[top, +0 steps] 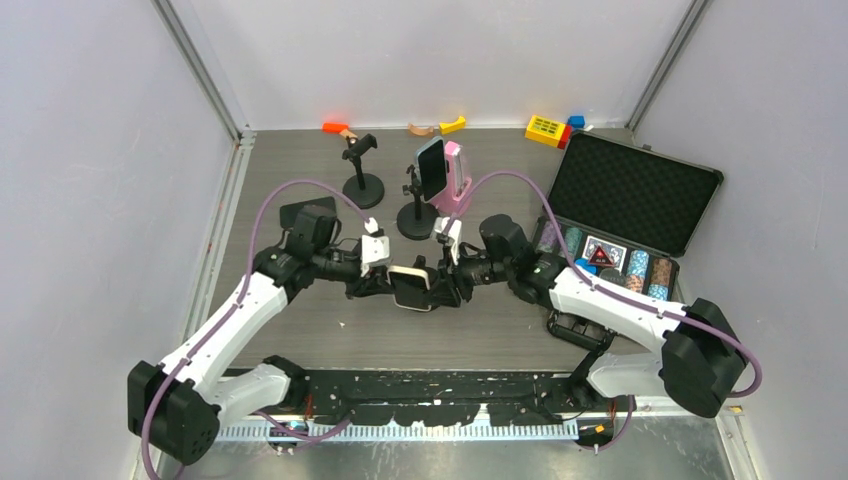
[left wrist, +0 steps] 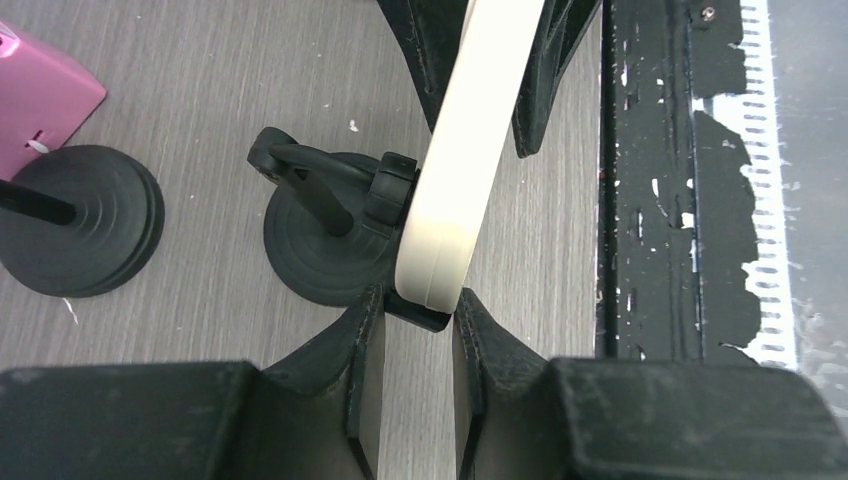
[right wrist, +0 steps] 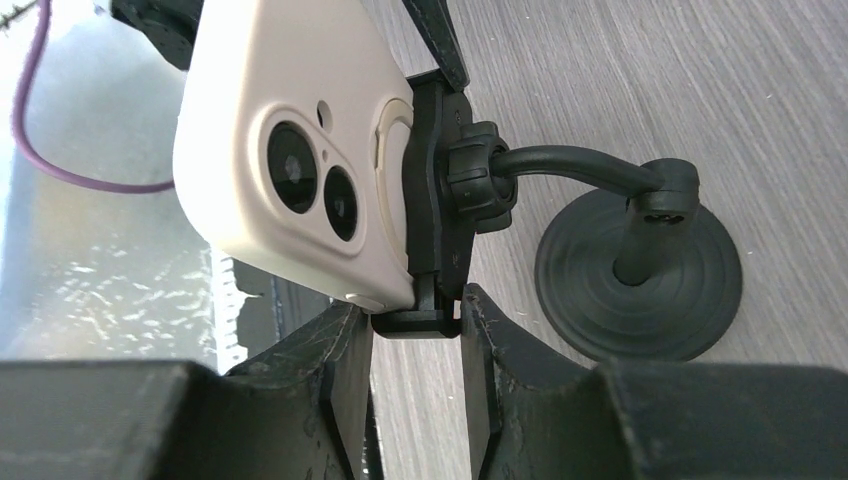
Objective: Place the phone on the phone stand
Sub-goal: Install the phone on the phone stand, then move the phone stand with the phone to the center of the board.
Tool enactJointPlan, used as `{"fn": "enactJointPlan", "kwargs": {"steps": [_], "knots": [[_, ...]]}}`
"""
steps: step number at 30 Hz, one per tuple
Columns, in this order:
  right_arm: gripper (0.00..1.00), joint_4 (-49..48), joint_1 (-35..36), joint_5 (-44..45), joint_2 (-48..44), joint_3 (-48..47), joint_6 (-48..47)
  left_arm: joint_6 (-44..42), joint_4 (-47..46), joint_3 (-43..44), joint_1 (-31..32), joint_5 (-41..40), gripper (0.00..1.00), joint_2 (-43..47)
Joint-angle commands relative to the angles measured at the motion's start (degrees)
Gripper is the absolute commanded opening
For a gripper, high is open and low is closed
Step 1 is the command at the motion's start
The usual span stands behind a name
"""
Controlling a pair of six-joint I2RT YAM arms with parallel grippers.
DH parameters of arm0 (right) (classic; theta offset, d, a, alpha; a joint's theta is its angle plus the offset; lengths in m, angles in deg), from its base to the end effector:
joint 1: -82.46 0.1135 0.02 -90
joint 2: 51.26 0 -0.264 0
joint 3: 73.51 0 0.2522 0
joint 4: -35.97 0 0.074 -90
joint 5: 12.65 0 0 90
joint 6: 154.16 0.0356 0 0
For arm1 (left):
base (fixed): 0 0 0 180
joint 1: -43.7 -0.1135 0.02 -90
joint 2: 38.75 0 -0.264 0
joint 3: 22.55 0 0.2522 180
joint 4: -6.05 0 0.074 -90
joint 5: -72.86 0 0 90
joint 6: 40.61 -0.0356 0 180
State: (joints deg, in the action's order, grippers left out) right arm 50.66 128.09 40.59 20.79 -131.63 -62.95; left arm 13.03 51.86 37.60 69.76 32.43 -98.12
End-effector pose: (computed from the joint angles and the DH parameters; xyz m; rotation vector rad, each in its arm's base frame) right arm 0.1760 0.2103 0.2548 -1.1926 1.8111 1.1506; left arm 0.1734 -0.1150 0.2754 1.4597 1.6195 -0.9053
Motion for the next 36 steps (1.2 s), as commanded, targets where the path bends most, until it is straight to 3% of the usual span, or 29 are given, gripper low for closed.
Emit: {"fn": "enactJointPlan", "kwargs": {"steps": [1, 11, 16, 20, 26, 32, 36], "knots": [[0.00, -7.5, -0.9, -6.4, 2.6, 0.5, 15.5, 4.6, 10.6, 2.5, 1.5, 8.9, 0.00, -3.7], [0.00, -14.0, -3.7, -9.1, 2.5, 2.1, 23.8, 8.5, 15.7, 8.3, 1.5, 11.1, 0.00, -7.4], [0.00, -14.8, -3.9, -9.0, 1.8, 2.7, 23.7, 10.1, 14.9, 8.5, 1.5, 11.2, 0.00, -6.5], [0.14, -9.8, -3.9, -6.4, -0.4, 1.6, 16.8, 11.6, 12.7, 7.7, 1.5, 10.9, 0.00, -5.1], [0.46, 2.2, -3.9, 0.5, -4.4, -3.6, 5.1, 12.2, 11.1, 7.1, 1.5, 9.9, 0.00, -3.7], [0.66, 12.1, -3.8, 3.6, -6.8, -8.5, -4.8, 12.1, 10.2, 6.6, 1.5, 8.7, 0.00, -2.5], [0.73, 18.2, -3.4, 4.1, -7.5, -11.1, -9.1, 12.2, 9.7, 6.6, 1.5, 8.0, 0.00, -2.0]]}}
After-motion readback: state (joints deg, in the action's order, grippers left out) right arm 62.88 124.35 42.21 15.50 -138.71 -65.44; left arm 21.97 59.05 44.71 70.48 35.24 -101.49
